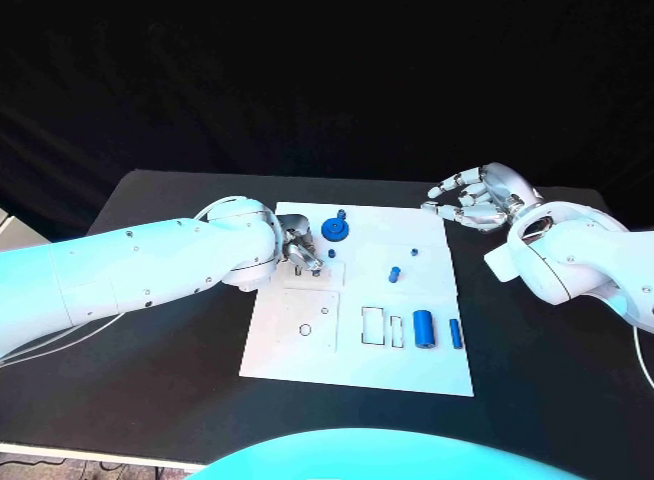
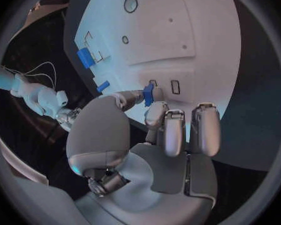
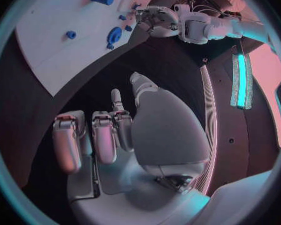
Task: Assemble the parts on the task board
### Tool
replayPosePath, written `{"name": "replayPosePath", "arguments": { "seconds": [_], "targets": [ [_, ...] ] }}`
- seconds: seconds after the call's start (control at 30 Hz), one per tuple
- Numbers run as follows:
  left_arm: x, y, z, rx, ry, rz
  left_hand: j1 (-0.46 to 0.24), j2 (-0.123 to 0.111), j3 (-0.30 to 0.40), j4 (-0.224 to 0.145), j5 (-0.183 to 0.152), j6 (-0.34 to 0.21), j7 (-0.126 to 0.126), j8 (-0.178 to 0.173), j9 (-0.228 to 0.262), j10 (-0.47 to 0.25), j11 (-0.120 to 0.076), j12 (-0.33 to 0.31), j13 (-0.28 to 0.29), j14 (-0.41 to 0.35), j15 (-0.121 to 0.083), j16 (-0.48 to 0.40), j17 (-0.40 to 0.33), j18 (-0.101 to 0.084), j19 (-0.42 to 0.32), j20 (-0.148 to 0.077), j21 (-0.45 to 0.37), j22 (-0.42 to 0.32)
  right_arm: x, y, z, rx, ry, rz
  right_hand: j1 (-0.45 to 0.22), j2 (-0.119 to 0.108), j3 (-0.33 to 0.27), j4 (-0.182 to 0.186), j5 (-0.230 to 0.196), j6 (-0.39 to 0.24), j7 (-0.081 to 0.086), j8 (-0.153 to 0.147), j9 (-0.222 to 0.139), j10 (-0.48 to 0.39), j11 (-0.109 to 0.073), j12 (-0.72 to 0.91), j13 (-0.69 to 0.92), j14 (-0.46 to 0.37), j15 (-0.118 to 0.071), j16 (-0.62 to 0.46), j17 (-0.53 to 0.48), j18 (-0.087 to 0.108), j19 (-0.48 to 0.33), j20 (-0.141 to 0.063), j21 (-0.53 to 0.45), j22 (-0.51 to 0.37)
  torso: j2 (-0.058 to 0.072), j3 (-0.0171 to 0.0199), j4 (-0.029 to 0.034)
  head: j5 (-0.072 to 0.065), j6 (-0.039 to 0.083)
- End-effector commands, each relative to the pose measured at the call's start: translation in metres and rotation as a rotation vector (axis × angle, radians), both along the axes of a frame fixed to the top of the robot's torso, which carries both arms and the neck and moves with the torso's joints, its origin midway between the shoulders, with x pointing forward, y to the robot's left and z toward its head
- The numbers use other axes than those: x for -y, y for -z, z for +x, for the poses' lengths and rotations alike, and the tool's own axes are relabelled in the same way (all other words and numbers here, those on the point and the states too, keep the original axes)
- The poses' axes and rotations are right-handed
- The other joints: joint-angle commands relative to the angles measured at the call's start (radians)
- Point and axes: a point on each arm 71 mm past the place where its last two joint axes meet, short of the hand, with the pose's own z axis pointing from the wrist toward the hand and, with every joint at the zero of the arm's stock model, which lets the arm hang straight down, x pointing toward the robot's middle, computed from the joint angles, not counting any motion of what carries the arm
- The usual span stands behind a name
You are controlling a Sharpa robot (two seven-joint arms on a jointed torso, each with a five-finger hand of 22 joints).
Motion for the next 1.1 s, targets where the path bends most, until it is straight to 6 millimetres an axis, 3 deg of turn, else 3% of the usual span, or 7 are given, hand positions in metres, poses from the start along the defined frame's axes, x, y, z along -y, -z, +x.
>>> {"name": "replayPosePath", "arguments": {
  "seconds": [0.03, 0.7, 1.1],
  "targets": [
    [0.0014, -0.0002, 0.0000, 0.005, 0.012, 0.001, 0.002, 0.008, 0.176, -0.174, 0.003, 0.050, -0.045, 0.007, 0.011, 0.002, -0.005, -0.006, -0.001, 0.083, -0.010, 0.000, 0.183, -0.010, 0.001, -0.002, 0.003, 0.054, -0.0016, 0.0003, -0.0004, 0.001, -0.020, -0.005, -0.003, 0.004, 0.006, 0.001, 0.003, -0.004, 0.001, -0.005, -0.001, 0.033, 0.009, -0.004, 0.196, 0.106, 0.005, 0.003, 0.263, -0.007, 0.103, 0.008, 0.004, 0.263, 0.000, 0.0007, 0.0000, 0.000, -0.002],
    [0.0041, 0.0066, -0.0040, 0.021, 0.044, 0.047, 0.000, 0.010, 0.177, -0.174, 0.000, 0.049, -0.045, 0.007, 0.011, 0.001, -0.005, -0.009, -0.005, 0.082, -0.010, -0.001, 0.181, -0.009, -0.001, -0.002, 0.002, 0.052, -0.0021, 0.0034, -0.0012, -0.012, -0.024, -0.003, -0.008, 0.005, 0.007, 0.001, 0.003, -0.003, 0.000, -0.004, -0.002, 0.036, 0.009, 0.000, 0.198, 0.106, 0.005, 0.003, 0.263, -0.007, 0.103, 0.008, 0.004, 0.263, -0.001, 0.0000, -0.0002, 0.000, -0.009],
    [0.0044, 0.0093, -0.0065, 0.011, 0.052, 0.052, -0.002, 0.011, 0.177, -0.174, -0.002, 0.048, -0.045, 0.007, 0.012, 0.000, -0.005, -0.010, -0.007, 0.082, -0.010, -0.001, 0.180, -0.009, -0.001, -0.003, 0.002, 0.051, -0.0007, 0.0044, -0.0012, -0.015, -0.019, -0.002, -0.008, 0.005, 0.007, 0.001, 0.003, -0.003, 0.000, -0.004, -0.002, 0.036, 0.009, 0.000, 0.198, 0.106, 0.005, 0.003, 0.263, -0.007, 0.103, 0.008, 0.004, 0.263, 0.000, -0.0004, 0.0004, -0.008, -0.005]
  ]
}}
